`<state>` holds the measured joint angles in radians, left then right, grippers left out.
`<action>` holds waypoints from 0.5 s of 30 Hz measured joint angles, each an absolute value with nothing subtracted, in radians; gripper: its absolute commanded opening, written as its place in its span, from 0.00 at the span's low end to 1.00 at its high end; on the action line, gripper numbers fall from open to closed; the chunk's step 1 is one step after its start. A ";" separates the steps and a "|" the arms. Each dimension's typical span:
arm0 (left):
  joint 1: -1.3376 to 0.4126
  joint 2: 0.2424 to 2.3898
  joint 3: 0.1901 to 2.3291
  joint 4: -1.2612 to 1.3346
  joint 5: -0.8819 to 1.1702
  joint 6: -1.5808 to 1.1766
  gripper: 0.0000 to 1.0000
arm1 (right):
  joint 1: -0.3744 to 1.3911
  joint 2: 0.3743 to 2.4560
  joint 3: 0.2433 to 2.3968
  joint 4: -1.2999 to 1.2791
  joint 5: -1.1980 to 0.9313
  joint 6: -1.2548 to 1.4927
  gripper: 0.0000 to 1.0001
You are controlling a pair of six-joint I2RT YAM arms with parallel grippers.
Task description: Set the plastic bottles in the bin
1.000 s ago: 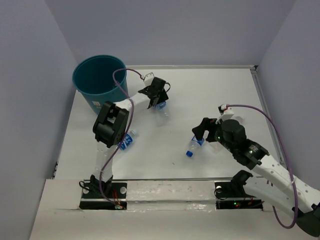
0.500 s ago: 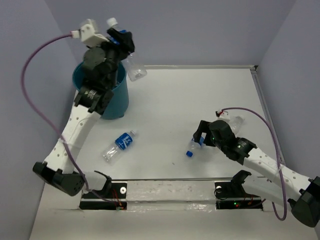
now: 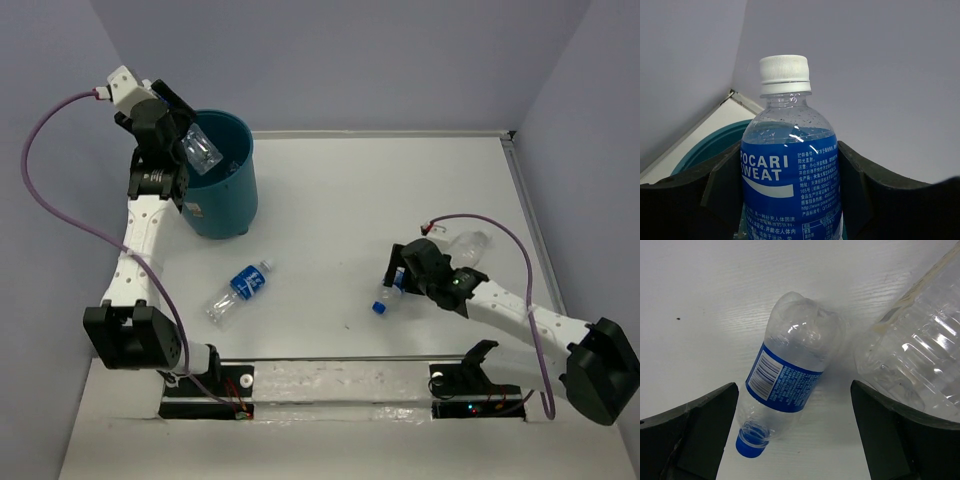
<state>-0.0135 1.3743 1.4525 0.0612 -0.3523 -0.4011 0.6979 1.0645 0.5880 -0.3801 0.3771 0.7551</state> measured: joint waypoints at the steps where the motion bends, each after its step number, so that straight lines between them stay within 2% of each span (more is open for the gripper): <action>1: -0.013 1.388 1.445 0.061 -0.353 -0.398 0.32 | 0.698 1.079 0.588 -0.376 0.379 0.757 1.00; 3: -0.014 1.414 1.429 0.063 -0.354 -0.384 0.33 | 0.698 1.117 0.588 -0.356 0.378 0.761 1.00; 5: -0.015 1.421 1.420 0.068 -0.355 -0.372 0.40 | 0.698 1.143 0.588 -0.333 0.377 0.764 1.00; 6: -0.015 1.419 1.410 0.083 -0.357 -0.366 0.47 | 0.698 1.155 0.588 -0.320 0.377 0.765 1.00; 7: -0.015 1.414 1.395 0.101 -0.359 -0.360 0.57 | 0.698 1.172 0.588 -0.302 0.376 0.767 1.00; 8: -0.015 1.406 1.376 0.123 -0.360 -0.354 0.82 | 0.698 1.187 0.588 -0.286 0.374 0.768 1.00; 9: -0.015 1.398 1.360 0.131 -0.362 -0.350 0.96 | 0.698 1.201 0.588 -0.275 0.373 0.768 0.99; 10: -0.015 1.391 1.344 0.140 -0.367 -0.343 0.99 | 0.698 1.214 0.588 -0.265 0.370 0.769 0.97; 13: -0.015 1.377 1.301 0.158 -0.379 -0.329 0.99 | 0.698 1.262 0.588 -0.233 0.366 0.773 0.89; 14: -0.015 1.377 1.300 0.157 -0.376 -0.328 0.99 | 0.698 1.277 0.588 -0.223 0.366 0.775 0.85; 15: -0.015 1.377 1.300 0.157 -0.370 -0.329 0.99 | 0.698 1.287 0.588 -0.216 0.366 0.778 0.76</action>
<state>-0.0154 1.3773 1.2999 0.1574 -0.3702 -0.3290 0.6979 1.2869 0.5880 -0.2165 0.3656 0.7776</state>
